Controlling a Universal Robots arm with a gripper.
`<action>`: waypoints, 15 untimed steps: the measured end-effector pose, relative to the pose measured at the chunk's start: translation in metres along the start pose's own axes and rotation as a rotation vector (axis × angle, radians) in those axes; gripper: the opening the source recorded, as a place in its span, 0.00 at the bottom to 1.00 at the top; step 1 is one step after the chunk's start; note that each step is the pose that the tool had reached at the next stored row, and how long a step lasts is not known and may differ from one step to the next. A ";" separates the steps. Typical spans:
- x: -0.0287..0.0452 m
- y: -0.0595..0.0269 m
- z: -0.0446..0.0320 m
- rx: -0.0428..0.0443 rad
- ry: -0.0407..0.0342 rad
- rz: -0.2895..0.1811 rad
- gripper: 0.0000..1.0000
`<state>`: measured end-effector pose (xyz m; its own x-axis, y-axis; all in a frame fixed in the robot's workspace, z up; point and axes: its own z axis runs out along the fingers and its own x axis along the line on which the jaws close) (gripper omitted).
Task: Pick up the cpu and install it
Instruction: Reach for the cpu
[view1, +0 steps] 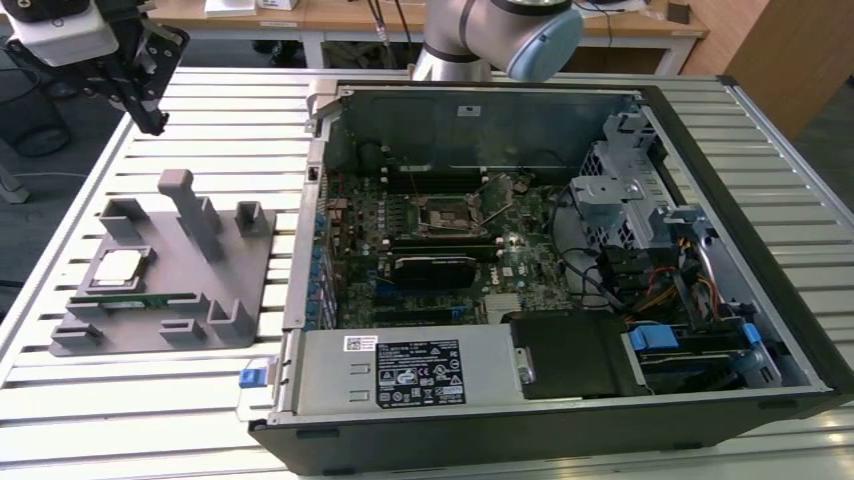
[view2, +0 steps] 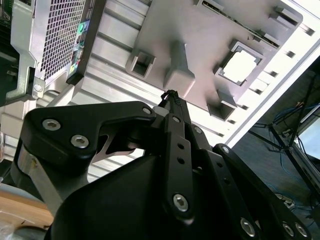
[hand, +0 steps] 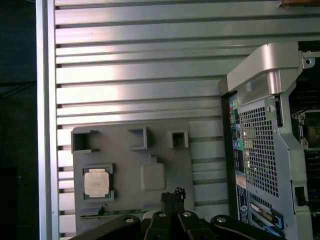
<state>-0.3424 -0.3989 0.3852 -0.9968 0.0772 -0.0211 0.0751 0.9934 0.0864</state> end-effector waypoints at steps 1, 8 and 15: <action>0.0008 -0.0001 0.0000 0.0000 0.0000 0.000 0.11; 0.0061 -0.0005 0.0001 0.0000 0.0000 0.000 0.11; 0.0134 -0.0011 0.0003 0.0000 0.0000 0.000 0.11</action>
<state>-0.3558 -0.3989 0.3844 -0.9968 0.0772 -0.0211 0.0751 0.9934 0.0864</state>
